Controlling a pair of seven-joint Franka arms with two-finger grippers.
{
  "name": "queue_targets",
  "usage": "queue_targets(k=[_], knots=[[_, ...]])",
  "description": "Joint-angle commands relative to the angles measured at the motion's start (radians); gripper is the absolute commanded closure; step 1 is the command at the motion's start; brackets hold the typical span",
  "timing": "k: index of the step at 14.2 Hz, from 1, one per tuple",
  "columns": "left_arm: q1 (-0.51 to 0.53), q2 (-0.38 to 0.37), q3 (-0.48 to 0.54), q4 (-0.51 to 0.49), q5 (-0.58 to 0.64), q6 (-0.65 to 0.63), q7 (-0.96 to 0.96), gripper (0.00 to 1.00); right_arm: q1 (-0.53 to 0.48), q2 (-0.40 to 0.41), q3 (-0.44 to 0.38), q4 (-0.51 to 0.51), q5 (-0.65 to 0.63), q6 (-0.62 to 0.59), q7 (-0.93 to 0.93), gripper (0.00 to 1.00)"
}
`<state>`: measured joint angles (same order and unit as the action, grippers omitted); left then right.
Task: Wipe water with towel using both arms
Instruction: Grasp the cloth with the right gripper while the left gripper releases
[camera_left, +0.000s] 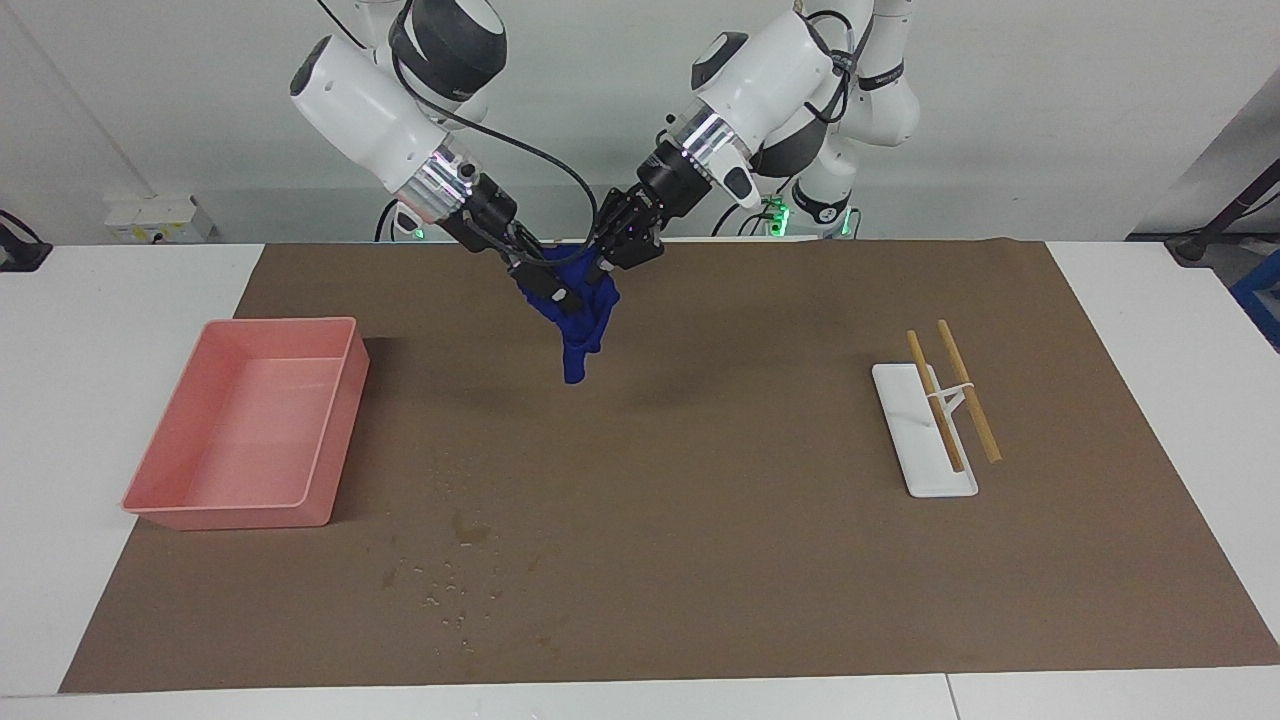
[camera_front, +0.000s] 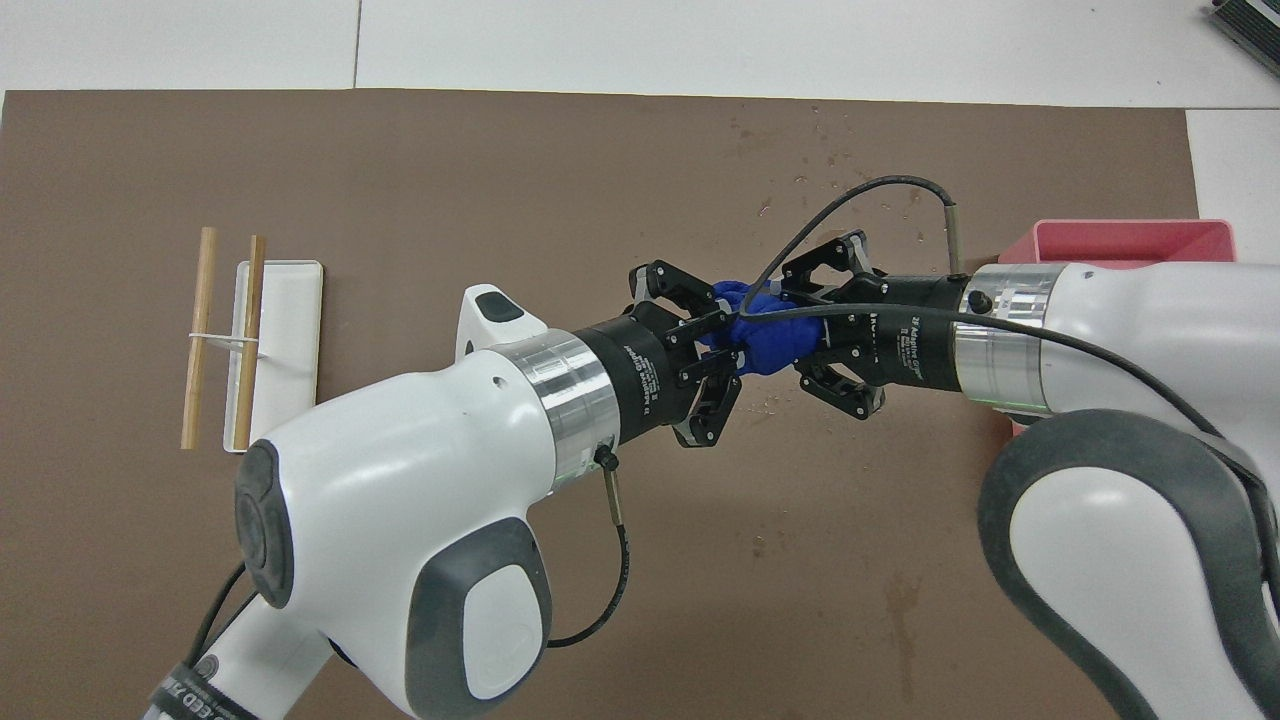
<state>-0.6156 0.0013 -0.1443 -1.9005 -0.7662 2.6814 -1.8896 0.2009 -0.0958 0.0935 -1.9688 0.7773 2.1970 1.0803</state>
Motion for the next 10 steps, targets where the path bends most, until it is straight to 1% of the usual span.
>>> queue_targets(k=[1,3,5,6,7,9,10], knots=[[-0.024,-0.026,0.008,-0.025,-0.021,0.034,-0.010,1.00,-0.018,-0.019,0.003,-0.013,0.027,-0.051,-0.131,1.00],[-0.024,-0.026,0.009,-0.025,-0.021,0.035,-0.008,1.00,-0.023,-0.019,0.003,-0.013,0.023,-0.068,-0.141,1.00],[-0.024,-0.026,0.009,-0.025,-0.021,0.034,0.000,1.00,-0.021,-0.021,0.003,-0.013,0.016,-0.080,-0.192,1.00],[-0.024,-0.026,0.009,-0.022,-0.019,0.031,0.006,0.68,-0.020,-0.021,0.003,-0.013,0.007,-0.092,-0.219,1.00],[-0.023,-0.024,0.011,-0.019,-0.018,0.028,0.000,0.01,-0.020,-0.021,0.003,-0.013,-0.006,-0.098,-0.227,1.00],[-0.009,-0.023,0.015,-0.015,0.002,0.017,0.010,0.00,-0.021,-0.024,0.003,-0.013,-0.048,-0.138,-0.294,1.00],[0.009,-0.024,0.018,-0.020,0.037,-0.006,0.017,0.00,-0.021,-0.031,0.003,-0.018,-0.082,-0.161,-0.354,1.00]])
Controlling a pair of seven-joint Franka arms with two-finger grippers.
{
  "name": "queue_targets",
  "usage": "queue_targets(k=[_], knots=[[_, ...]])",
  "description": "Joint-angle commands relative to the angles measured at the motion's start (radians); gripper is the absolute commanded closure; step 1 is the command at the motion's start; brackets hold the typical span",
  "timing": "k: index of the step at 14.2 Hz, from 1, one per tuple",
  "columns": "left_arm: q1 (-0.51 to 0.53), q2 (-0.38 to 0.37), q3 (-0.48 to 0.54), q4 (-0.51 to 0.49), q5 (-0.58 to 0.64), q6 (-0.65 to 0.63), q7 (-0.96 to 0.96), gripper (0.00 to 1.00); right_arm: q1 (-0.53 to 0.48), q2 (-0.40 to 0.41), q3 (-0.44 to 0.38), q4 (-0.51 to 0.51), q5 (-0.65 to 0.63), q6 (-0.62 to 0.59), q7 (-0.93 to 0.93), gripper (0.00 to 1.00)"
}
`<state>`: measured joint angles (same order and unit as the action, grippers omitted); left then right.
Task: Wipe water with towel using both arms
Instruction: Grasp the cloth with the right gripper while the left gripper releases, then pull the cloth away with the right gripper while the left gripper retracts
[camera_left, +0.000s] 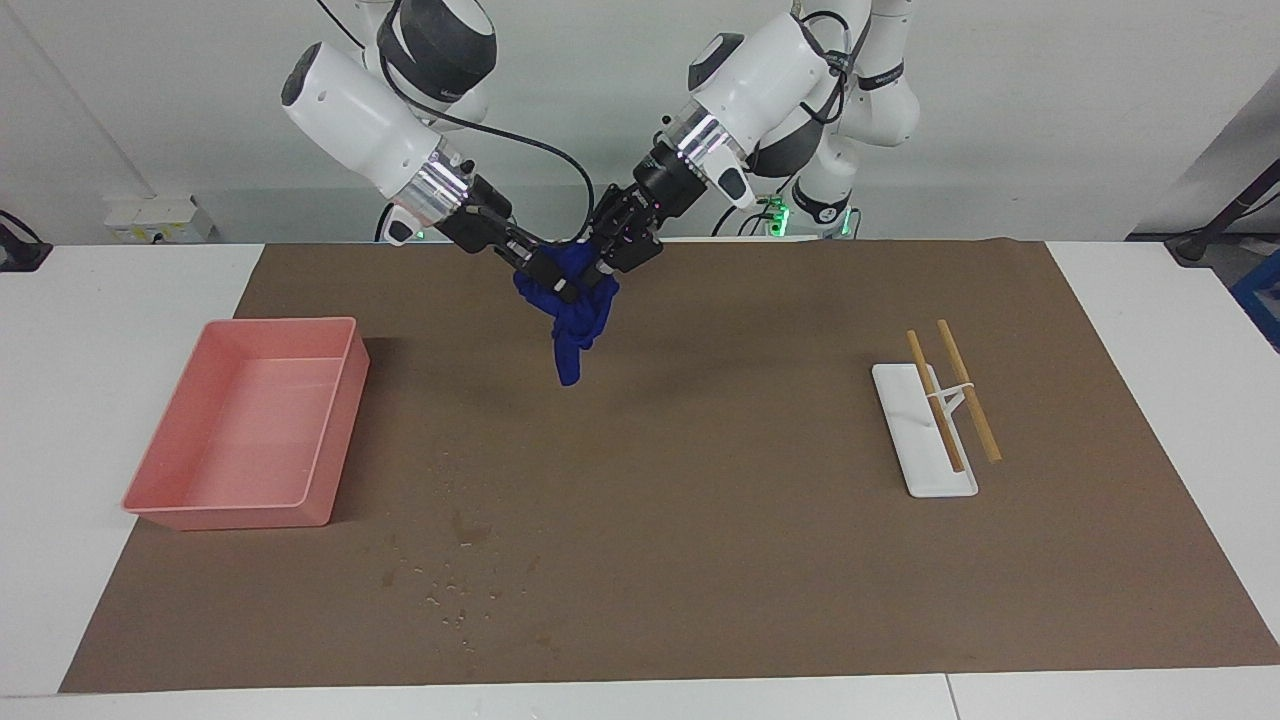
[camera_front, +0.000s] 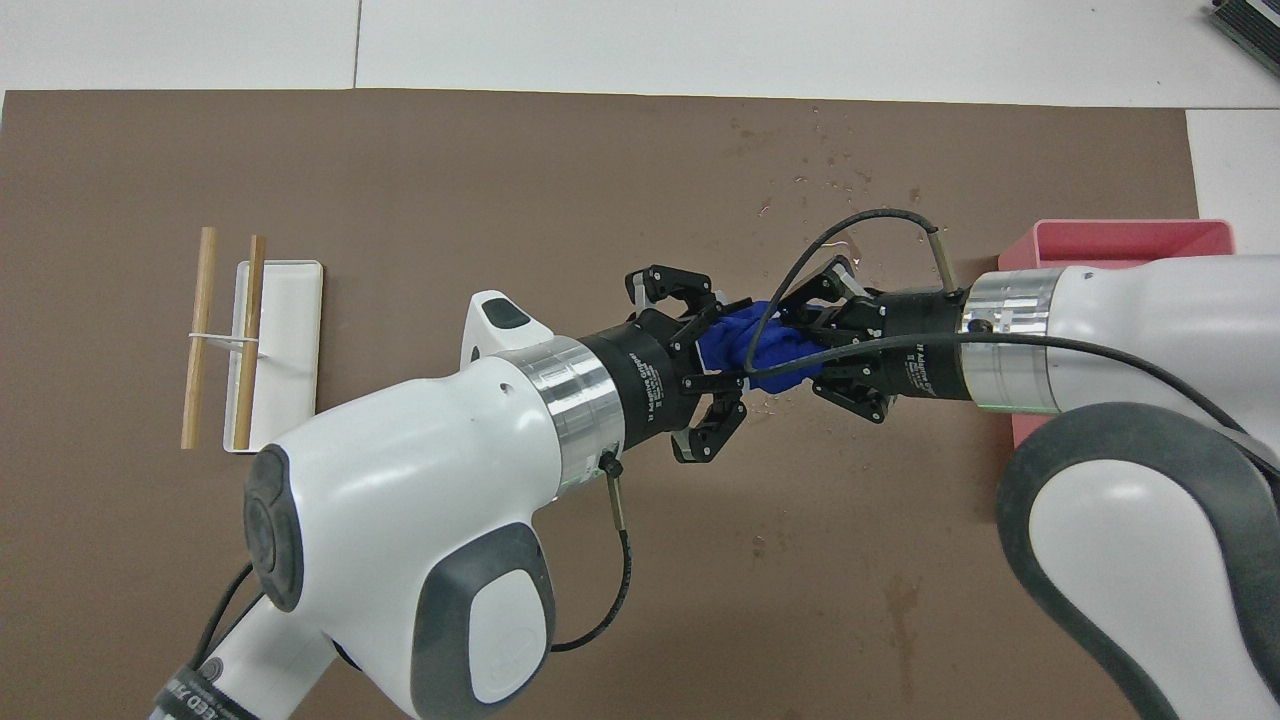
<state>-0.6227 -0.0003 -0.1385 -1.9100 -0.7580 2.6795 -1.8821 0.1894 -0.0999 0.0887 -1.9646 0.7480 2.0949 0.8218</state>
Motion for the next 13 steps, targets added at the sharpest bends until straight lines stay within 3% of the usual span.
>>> queue_targets(k=[1,3,5,8,13], knots=[[0.067,-0.024,0.013,-0.008,0.069,-0.067,0.014,0.00,-0.005,-0.033,0.008,-0.036,-0.085,-0.067,-0.134,1.00],[0.136,-0.023,0.013,0.018,0.197,-0.197,0.126,0.00,0.007,-0.035,0.009,-0.091,-0.127,-0.062,-0.188,1.00],[0.149,-0.023,0.014,0.020,0.313,-0.222,0.338,0.00,0.019,0.011,0.011,-0.117,-0.127,-0.023,-0.289,1.00],[0.237,-0.033,0.014,0.023,0.368,-0.372,0.638,0.00,0.021,0.107,0.009,-0.125,-0.128,0.008,-0.429,1.00],[0.368,-0.029,0.014,0.101,0.652,-0.625,1.047,0.00,0.064,0.250,0.009,-0.241,-0.168,0.313,-0.666,1.00]])
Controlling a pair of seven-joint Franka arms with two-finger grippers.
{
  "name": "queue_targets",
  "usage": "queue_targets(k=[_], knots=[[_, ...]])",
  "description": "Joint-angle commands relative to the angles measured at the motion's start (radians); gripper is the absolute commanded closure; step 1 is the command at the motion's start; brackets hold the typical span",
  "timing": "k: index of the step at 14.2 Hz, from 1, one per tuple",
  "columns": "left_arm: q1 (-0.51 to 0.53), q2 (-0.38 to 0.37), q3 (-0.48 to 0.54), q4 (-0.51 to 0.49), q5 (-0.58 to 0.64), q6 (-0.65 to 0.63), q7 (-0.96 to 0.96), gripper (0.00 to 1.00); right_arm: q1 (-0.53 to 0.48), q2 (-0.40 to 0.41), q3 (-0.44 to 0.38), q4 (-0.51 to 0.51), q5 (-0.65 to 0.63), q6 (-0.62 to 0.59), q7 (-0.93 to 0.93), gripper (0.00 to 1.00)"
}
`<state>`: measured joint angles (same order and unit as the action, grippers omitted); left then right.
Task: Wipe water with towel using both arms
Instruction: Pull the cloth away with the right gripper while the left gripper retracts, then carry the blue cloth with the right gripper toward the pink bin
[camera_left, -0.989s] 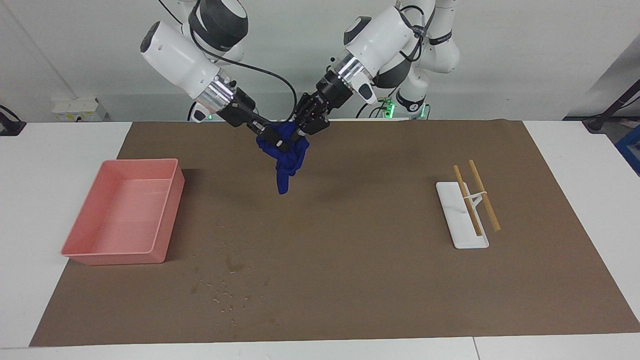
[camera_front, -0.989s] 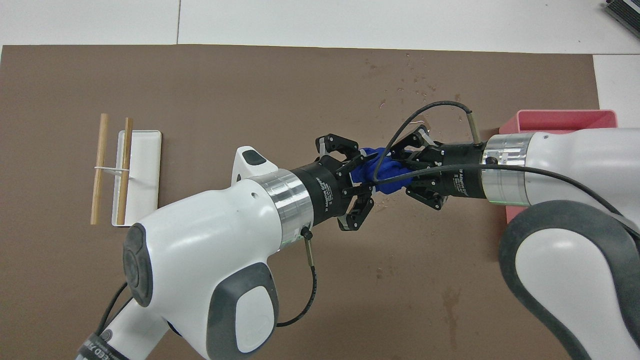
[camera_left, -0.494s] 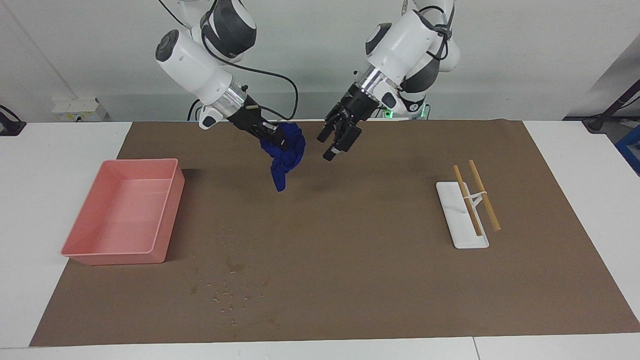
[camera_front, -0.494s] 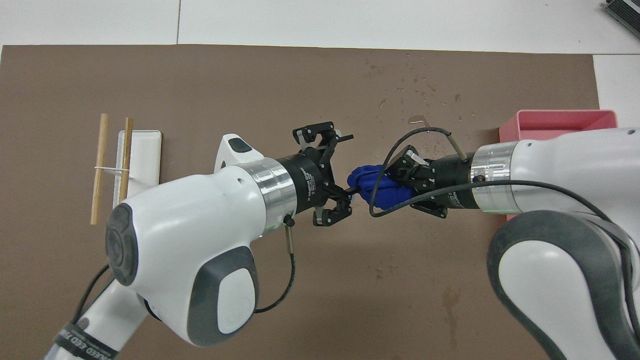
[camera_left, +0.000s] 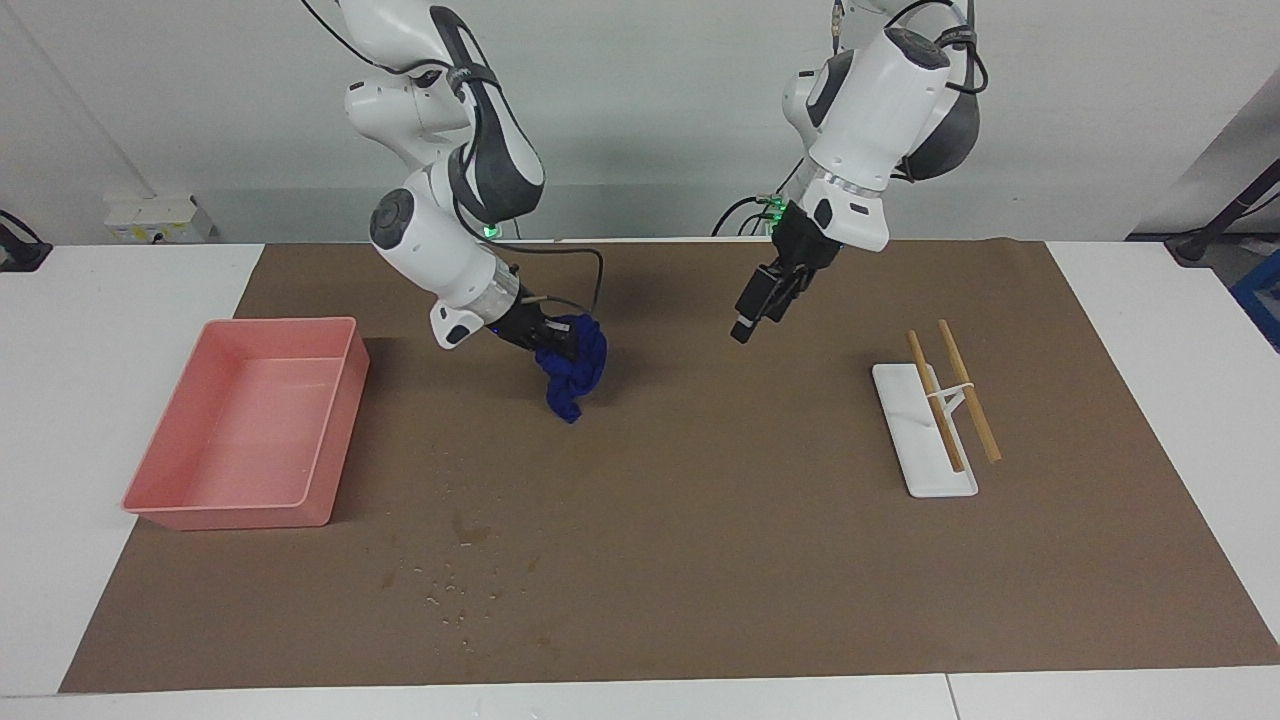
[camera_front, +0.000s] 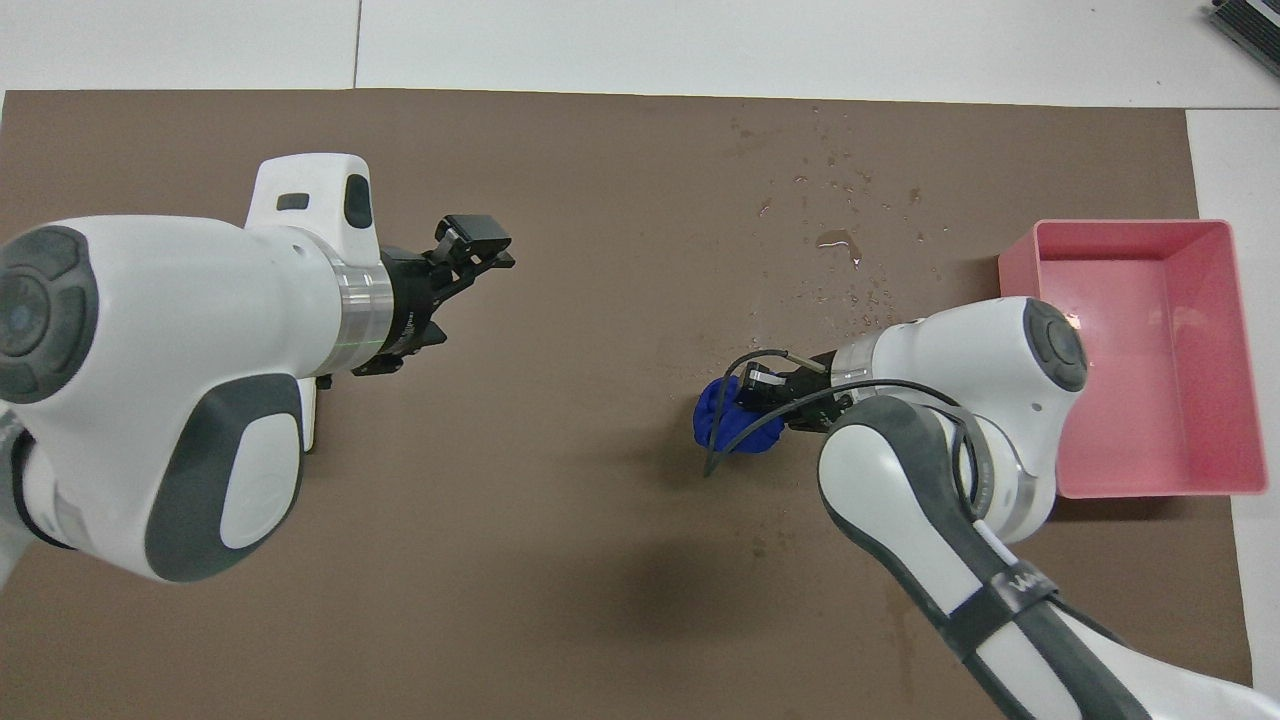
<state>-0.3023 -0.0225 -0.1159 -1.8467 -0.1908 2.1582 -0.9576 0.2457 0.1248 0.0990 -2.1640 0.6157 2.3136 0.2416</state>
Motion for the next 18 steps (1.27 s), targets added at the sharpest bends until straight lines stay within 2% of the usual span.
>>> queue_targets(k=[1,4,6,9,11,14,16,17,18], knots=[[0.083,-0.010,-0.008,0.040,0.096,-0.147,0.254,0.00,-0.006,0.047,-0.002,-0.039,-0.071,0.114,-0.131,1.00],[0.195,-0.011,-0.008,0.072,0.129,-0.283,0.645,0.00,-0.092,0.094,-0.007,-0.031,-0.229,0.162,-0.247,1.00],[0.241,-0.013,-0.007,0.093,0.163,-0.342,0.854,0.00,-0.143,0.130,-0.007,-0.019,-0.275,0.185,-0.330,1.00],[0.298,-0.011,-0.007,0.118,0.180,-0.426,1.014,0.00,-0.184,0.179,-0.007,-0.010,-0.284,0.252,-0.451,1.00],[0.302,0.001,-0.008,0.171,0.209,-0.500,1.059,0.00,-0.206,0.219,-0.008,0.016,-0.325,0.302,-0.510,1.00],[0.292,0.013,0.007,0.184,0.198,-0.549,1.057,0.00,-0.259,0.291,-0.007,0.079,-0.433,0.366,-0.576,1.00],[0.176,0.071,0.128,0.321,0.192,-0.686,1.059,0.00,-0.264,0.318,-0.008,0.131,-0.490,0.371,-0.578,1.00],[0.178,0.090,0.140,0.375,0.180,-0.690,1.054,0.00,-0.264,0.334,-0.007,0.162,-0.523,0.371,-0.576,1.00],[0.205,0.081,0.131,0.357,0.175,-0.676,1.057,0.00,-0.263,0.355,-0.008,0.194,-0.543,0.372,-0.573,1.00]])
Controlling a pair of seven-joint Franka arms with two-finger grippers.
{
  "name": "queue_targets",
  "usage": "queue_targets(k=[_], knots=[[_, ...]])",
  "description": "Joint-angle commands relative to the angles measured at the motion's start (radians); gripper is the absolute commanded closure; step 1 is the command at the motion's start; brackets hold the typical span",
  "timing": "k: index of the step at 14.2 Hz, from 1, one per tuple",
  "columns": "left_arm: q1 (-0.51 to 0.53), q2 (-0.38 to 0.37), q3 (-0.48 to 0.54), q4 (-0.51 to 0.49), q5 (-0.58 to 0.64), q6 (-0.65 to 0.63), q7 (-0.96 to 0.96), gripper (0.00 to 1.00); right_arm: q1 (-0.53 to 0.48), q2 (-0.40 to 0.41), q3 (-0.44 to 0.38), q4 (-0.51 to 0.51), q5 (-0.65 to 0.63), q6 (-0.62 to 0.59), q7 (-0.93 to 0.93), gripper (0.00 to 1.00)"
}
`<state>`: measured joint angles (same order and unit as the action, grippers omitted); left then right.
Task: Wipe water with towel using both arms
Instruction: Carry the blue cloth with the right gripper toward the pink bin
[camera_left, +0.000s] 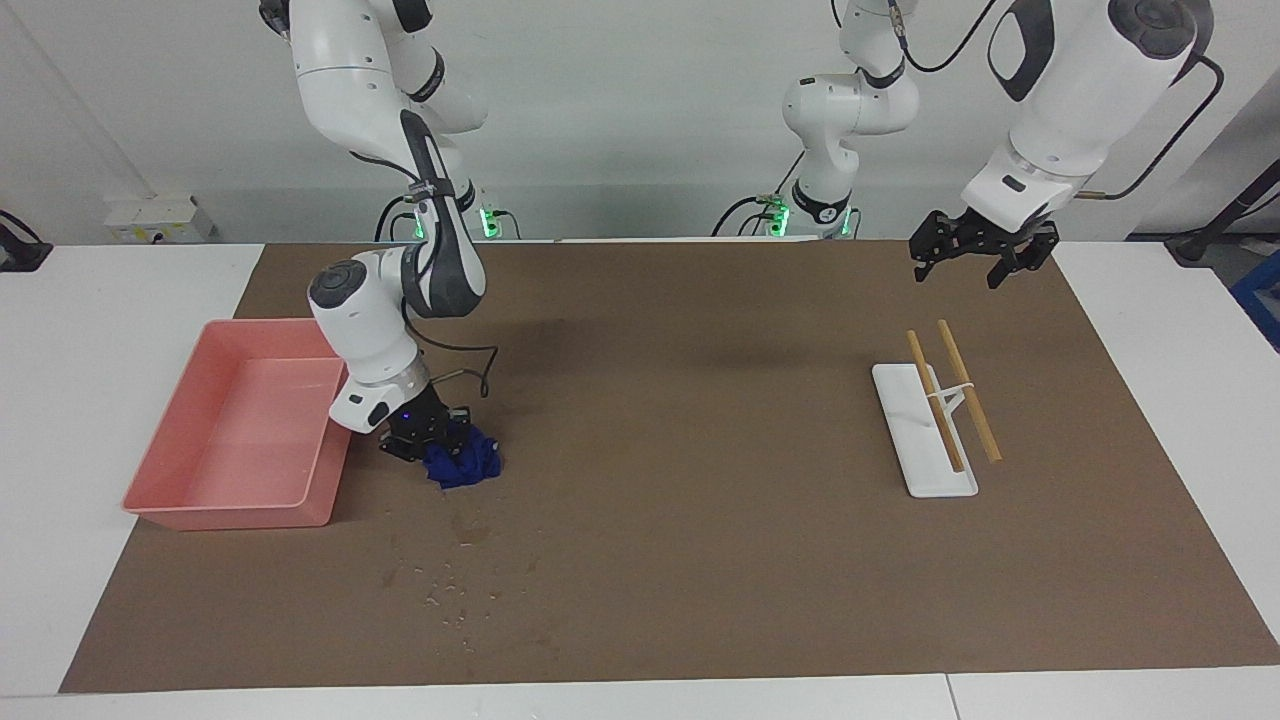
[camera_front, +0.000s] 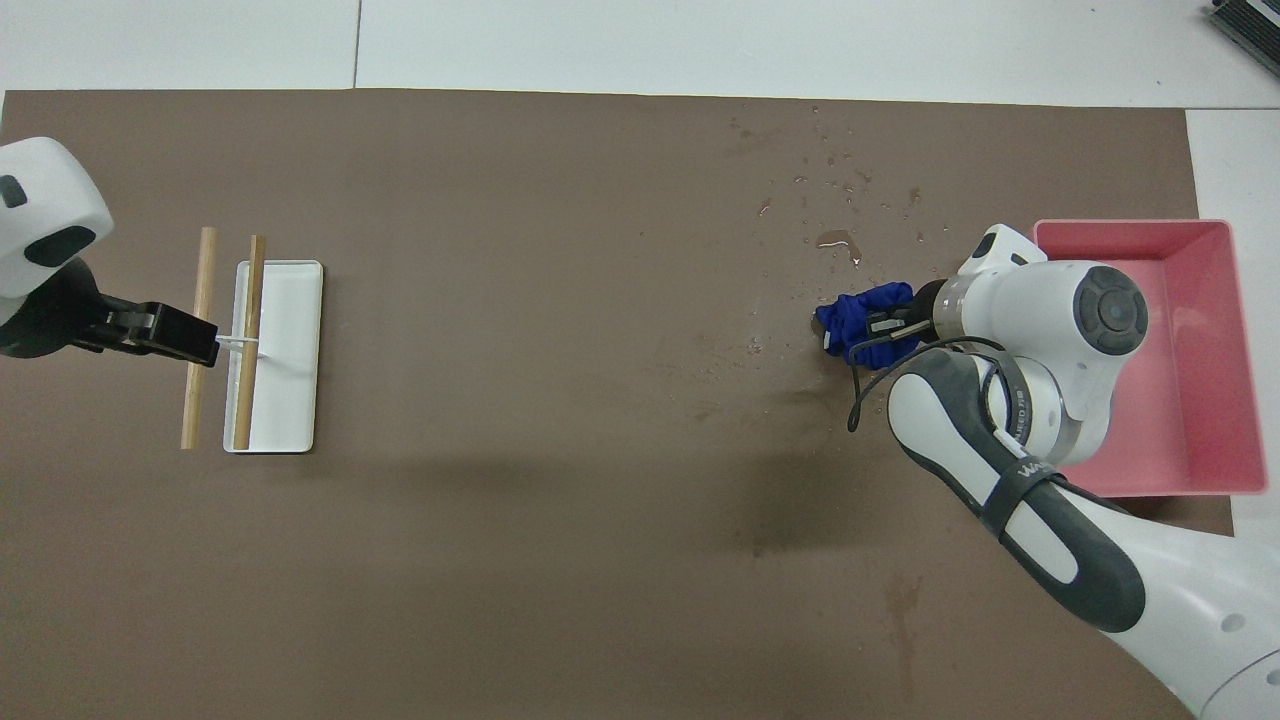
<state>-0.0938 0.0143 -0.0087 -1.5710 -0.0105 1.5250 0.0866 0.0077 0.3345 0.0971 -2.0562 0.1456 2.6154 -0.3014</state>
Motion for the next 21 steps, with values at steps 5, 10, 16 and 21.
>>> queue_targets(k=[5,10,16,21], knots=[[0.003,-0.013,0.019,-0.006,-0.006,-0.017,0.010,0.00,0.005,0.245,-0.007,0.221,-0.080,0.072,-0.021,1.00],[0.039,-0.020,-0.031,-0.004,-0.008,0.006,0.013,0.00,0.063,0.330,-0.008,0.320,-0.087,0.136,0.008,1.00],[0.039,-0.022,-0.025,-0.007,-0.005,0.004,0.012,0.00,0.067,0.411,-0.007,0.427,-0.112,0.140,0.022,1.00],[0.037,-0.022,-0.027,-0.007,-0.005,0.004,0.012,0.00,0.069,0.492,-0.007,0.527,-0.115,0.133,0.024,1.00]])
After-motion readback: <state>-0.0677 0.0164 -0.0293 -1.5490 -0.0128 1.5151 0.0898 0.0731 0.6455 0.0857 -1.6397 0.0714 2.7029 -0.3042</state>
